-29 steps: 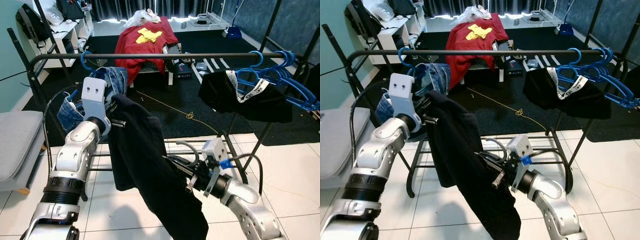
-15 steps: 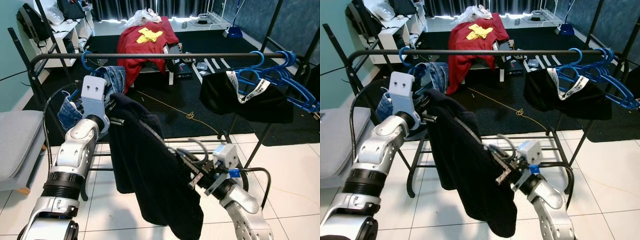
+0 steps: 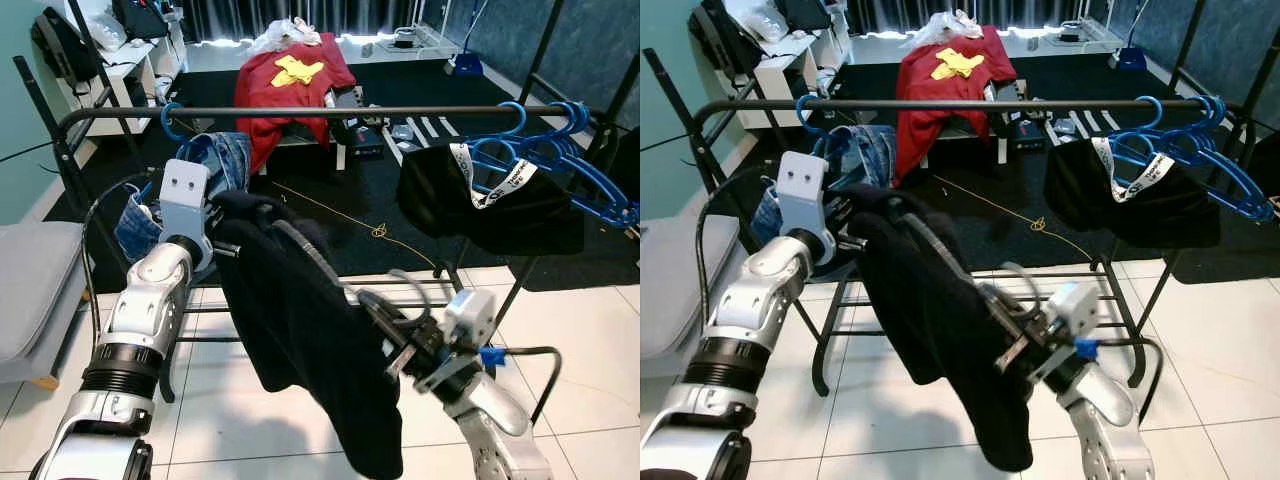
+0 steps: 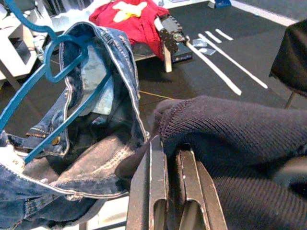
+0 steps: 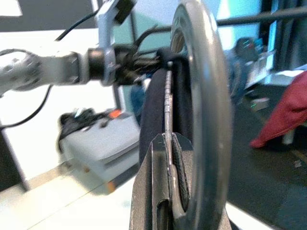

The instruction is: Hang hanger

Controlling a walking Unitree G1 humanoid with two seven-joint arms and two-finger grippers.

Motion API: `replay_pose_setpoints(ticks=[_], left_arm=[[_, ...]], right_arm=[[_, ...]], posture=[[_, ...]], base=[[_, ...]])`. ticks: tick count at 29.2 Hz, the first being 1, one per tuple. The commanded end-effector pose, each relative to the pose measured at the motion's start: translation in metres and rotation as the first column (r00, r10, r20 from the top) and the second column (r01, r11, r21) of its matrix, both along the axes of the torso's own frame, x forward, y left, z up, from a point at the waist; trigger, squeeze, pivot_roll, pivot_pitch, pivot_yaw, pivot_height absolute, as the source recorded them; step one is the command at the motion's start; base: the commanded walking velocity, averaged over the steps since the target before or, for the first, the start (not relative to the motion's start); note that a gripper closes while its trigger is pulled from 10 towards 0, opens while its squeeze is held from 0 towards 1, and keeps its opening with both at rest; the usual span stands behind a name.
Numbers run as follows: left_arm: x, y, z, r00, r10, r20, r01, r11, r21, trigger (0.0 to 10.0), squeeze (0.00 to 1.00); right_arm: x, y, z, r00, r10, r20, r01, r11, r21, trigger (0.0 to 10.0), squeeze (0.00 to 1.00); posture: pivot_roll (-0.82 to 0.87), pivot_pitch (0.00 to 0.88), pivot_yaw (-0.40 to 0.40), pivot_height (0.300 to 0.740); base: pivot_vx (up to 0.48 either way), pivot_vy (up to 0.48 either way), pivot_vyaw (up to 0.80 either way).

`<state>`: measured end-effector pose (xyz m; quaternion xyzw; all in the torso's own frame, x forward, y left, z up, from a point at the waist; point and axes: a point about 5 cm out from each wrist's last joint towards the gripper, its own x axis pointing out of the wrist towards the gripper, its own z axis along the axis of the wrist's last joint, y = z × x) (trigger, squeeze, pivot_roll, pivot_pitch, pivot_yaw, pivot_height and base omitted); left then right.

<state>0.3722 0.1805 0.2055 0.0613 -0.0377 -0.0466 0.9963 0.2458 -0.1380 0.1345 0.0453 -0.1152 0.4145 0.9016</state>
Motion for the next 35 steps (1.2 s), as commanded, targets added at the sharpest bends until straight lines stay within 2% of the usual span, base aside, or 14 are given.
replay_pose_setpoints(ticks=[1,6,9,14,17,23,24,25,26,27,28,29,30,35], left_arm=[[0.001,0.016,0.011,0.996,0.074,0.047,-0.075,0.997,0.028,0.0,0.00],[0.003,0.017,0.012,0.995,0.079,0.052,-0.081,0.996,0.030,0.0,0.00],[0.003,0.015,0.008,0.997,0.069,0.038,-0.070,0.997,0.024,0.0,0.00],[0.002,0.010,0.004,0.999,0.044,0.023,-0.045,0.999,0.028,0.0,0.00],[-0.001,-0.005,0.000,0.998,-0.054,0.016,0.053,0.998,0.025,0.0,0.00],[-0.005,-0.016,0.000,0.991,-0.131,0.022,0.131,0.991,0.012,0.0,0.00],[-0.012,-0.034,0.000,0.965,-0.258,0.033,0.258,0.966,0.008,0.0,0.00],[-0.012,-0.034,0.000,0.965,-0.258,0.033,0.258,0.966,0.008,0.0,0.00],[-0.026,-0.057,0.001,0.908,-0.415,0.055,0.415,0.910,0.005,0.0,0.00],[-0.026,-0.057,0.001,0.908,-0.415,0.055,0.415,0.910,0.005,0.0,0.00],[-0.040,-0.077,0.005,0.840,-0.537,0.083,0.539,0.842,-0.007,0.0,0.00],[-0.040,-0.077,0.005,0.840,-0.537,0.083,0.539,0.842,-0.007,0.0,0.00],[-0.053,-0.091,0.010,0.775,-0.622,0.111,0.627,0.779,-0.020,0.0,0.00],[-0.053,-0.091,0.010,0.775,-0.622,0.111,0.627,0.779,-0.020,0.0,0.00]], right_arm=[[-0.004,-0.001,-0.003,0.999,0.028,-0.020,-0.028,0.999,-0.017,10.0,0.00],[-0.011,-0.010,-0.020,0.996,0.022,-0.091,-0.030,0.996,-0.089,10.0,0.00],[-0.004,-0.017,0.007,0.997,-0.068,0.037,0.066,0.995,0.070,10.0,0.00],[0.002,-0.016,0.024,0.989,-0.108,0.105,0.095,0.987,0.130,10.0,0.00],[0.011,-0.015,0.051,0.970,-0.148,0.193,0.109,0.975,0.196,10.0,0.00],[0.015,-0.014,0.063,0.961,-0.160,0.226,0.109,0.969,0.223,10.0,0.00],[0.022,-0.011,0.068,0.960,-0.158,0.231,0.107,0.970,0.219,10.0,0.00],[0.022,-0.011,0.068,0.960,-0.158,0.231,0.107,0.970,0.219,10.0,0.00],[0.032,-0.006,0.072,0.960,-0.150,0.237,0.103,0.974,0.201,10.0,0.00],[0.032,-0.006,0.072,0.960,-0.150,0.237,0.103,0.974,0.201,10.0,0.00],[0.044,-0.003,0.072,0.965,-0.152,0.216,0.118,0.980,0.159,10.0,0.00],[0.044,-0.003,0.072,0.965,-0.152,0.216,0.118,0.980,0.159,10.0,0.00],[0.054,-0.001,0.070,0.966,-0.162,0.201,0.136,0.981,0.137,10.0,0.00],[0.054,-0.001,0.070,0.966,-0.162,0.201,0.136,0.981,0.137,10.0,0.00]], posture=[[0.04,0.090,0.040,0.740],[0.04,0.088,0.042,0.740],[0.04,0.087,0.045,0.740],[0.04,0.085,0.051,0.740],[0.04,0.082,0.052,0.740],[0.04,0.082,0.053,0.740],[0.04,0.076,0.048,0.740],[0.04,0.076,0.048,0.740],[0.04,0.067,0.043,0.740],[0.04,0.067,0.043,0.740],[0.04,0.063,0.041,0.740],[0.04,0.063,0.041,0.740],[0.05,0.062,0.040,0.740],[0.05,0.062,0.040,0.740]], base=[[0.000,0.000,0.00],[0.000,0.000,0.00],[0.000,0.000,0.00],[0.000,0.000,0.00],[0.000,0.000,0.00],[0.000,0.000,0.00],[0.000,0.000,0.00],[0.000,0.000,0.00],[0.000,0.000,0.00],[0.000,0.000,0.00],[0.000,0.000,0.00],[0.000,0.000,0.00],[0.000,0.000,0.00],[0.000,0.000,0.00]])
